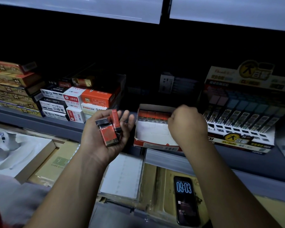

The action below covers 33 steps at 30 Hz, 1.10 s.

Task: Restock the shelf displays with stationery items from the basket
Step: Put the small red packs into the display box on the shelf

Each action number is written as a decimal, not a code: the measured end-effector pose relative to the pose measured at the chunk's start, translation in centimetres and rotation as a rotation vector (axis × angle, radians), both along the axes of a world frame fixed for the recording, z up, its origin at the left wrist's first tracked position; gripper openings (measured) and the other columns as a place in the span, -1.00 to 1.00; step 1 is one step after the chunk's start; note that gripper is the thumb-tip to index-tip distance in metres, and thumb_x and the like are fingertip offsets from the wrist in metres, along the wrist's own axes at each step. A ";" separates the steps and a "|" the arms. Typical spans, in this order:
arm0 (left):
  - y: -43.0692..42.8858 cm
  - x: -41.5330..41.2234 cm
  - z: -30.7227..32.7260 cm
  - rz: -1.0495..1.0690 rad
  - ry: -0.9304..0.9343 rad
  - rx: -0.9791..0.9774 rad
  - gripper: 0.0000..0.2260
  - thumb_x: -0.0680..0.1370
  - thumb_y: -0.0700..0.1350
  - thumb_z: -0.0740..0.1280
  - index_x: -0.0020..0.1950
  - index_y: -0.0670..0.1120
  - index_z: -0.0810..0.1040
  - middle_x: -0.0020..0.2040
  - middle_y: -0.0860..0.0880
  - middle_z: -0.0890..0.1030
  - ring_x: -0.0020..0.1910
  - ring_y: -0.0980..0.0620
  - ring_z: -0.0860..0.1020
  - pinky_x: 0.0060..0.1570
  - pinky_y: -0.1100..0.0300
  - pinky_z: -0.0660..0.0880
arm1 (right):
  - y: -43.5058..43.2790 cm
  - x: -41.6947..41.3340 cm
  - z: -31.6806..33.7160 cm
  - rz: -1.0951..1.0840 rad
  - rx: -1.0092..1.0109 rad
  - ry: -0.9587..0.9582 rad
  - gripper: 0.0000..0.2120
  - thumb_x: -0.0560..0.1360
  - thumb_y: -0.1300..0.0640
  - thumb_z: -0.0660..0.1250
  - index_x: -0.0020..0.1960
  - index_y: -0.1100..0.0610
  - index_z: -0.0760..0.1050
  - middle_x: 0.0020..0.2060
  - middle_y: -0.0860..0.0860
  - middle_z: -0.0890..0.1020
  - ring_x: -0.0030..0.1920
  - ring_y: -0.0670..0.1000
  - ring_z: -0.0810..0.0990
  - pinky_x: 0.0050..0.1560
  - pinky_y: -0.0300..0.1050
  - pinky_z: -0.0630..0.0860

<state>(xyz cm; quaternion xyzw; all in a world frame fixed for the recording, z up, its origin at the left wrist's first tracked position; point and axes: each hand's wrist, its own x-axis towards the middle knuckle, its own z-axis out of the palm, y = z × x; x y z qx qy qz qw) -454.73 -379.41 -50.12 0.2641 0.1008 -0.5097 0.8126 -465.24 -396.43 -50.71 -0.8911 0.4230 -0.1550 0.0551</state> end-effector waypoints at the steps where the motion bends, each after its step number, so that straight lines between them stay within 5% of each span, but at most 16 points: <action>1: 0.1 0.1 0.0 0.003 -0.004 0.003 -0.83 0.41 -0.15 0.34 -0.06 -0.18 0.61 0.03 -0.09 0.69 -0.11 -0.08 0.70 -0.49 0.30 0.55 | 0.0 0.0 0.0 0.004 -0.005 0.018 -0.88 0.53 0.25 0.29 -0.17 0.16 0.53 -0.28 0.11 0.58 -0.22 0.22 0.60 -0.23 -0.07 0.51; 6: 0.4 0.1 -0.2 0.016 -0.018 0.016 -0.85 0.53 -0.11 0.31 -0.02 -0.17 0.60 0.06 -0.09 0.69 -0.04 -0.08 0.70 -0.46 0.30 0.56 | -0.4 -0.8 -0.8 0.073 0.014 -0.159 -0.79 0.53 0.28 0.24 -0.05 0.21 0.66 -0.26 0.15 0.62 -0.34 0.14 0.57 -0.29 -0.08 0.57; 10: 0.2 -0.1 0.0 0.016 -0.032 0.034 -0.85 0.55 -0.12 0.30 -0.04 -0.17 0.60 0.04 -0.08 0.70 -0.08 -0.08 0.70 -0.48 0.29 0.55 | -0.7 -2.1 -0.8 0.140 0.071 -0.450 -0.81 0.61 0.18 0.27 0.05 0.26 0.60 -0.25 0.11 0.48 -0.40 -0.06 0.39 -0.42 -0.33 0.25; 14: 0.0 -0.5 0.1 0.020 -0.054 0.039 -0.86 0.47 -0.14 0.33 -0.06 -0.17 0.60 0.04 -0.08 0.69 -0.08 -0.07 0.69 -0.47 0.31 0.55 | -0.8 -3.1 -1.1 0.159 0.073 -0.418 -0.72 0.63 0.09 0.27 0.26 0.22 0.55 -0.12 0.13 0.51 -0.31 -0.07 0.42 -0.33 -0.28 0.26; 21: -0.5 -1.4 0.2 0.020 -0.088 0.052 -0.81 0.39 -0.13 0.36 -0.04 -0.16 0.60 0.05 -0.06 0.69 -0.09 -0.04 0.69 -0.44 0.32 0.55 | -2.0 -4.8 -0.9 0.099 0.090 -0.396 -0.73 0.63 0.15 0.24 0.17 0.31 0.58 -0.05 0.19 0.59 -0.27 0.04 0.55 -0.32 -0.21 0.39; 24: -0.5 -1.8 0.1 0.018 -0.096 0.056 -0.83 0.45 -0.11 0.34 -0.02 -0.15 0.60 0.05 -0.06 0.69 -0.11 -0.04 0.69 -0.44 0.31 0.55 | -2.9 -5.6 -0.7 0.055 0.107 -0.393 -0.74 0.62 0.17 0.24 0.07 0.36 0.60 -0.30 0.12 0.54 -0.42 -0.01 0.48 -0.43 -0.18 0.34; 27: -0.4 -2.1 0.1 0.015 -0.099 0.051 -0.83 0.45 -0.10 0.34 -0.03 -0.15 0.60 0.04 -0.06 0.69 -0.13 -0.04 0.69 -0.45 0.31 0.55 | -3.1 -6.0 -0.5 0.062 0.126 -0.410 -0.71 0.62 0.17 0.25 0.20 0.33 0.60 -0.37 0.06 0.50 -0.48 -0.08 0.43 -0.46 -0.20 0.32; 30: -0.3 -2.2 0.2 0.014 -0.101 0.042 -0.80 0.39 -0.11 0.36 -0.03 -0.15 0.60 0.04 -0.07 0.68 -0.14 -0.04 0.69 -0.46 0.31 0.55 | -2.2 -5.6 -0.6 0.155 0.156 -0.382 -0.65 0.63 0.10 0.26 0.34 0.24 0.54 -0.01 0.18 0.62 -0.27 -0.03 0.57 -0.30 -0.28 0.40; 33: -0.2 -2.1 0.2 0.013 -0.102 0.046 -0.82 0.39 -0.11 0.36 -0.05 -0.15 0.60 0.03 -0.06 0.68 -0.14 -0.04 0.68 -0.46 0.31 0.55 | -1.1 -4.9 -0.5 0.243 0.179 -0.363 -0.65 0.63 0.05 0.28 0.37 0.14 0.53 0.15 0.11 0.57 0.08 0.09 0.57 0.03 -0.11 0.49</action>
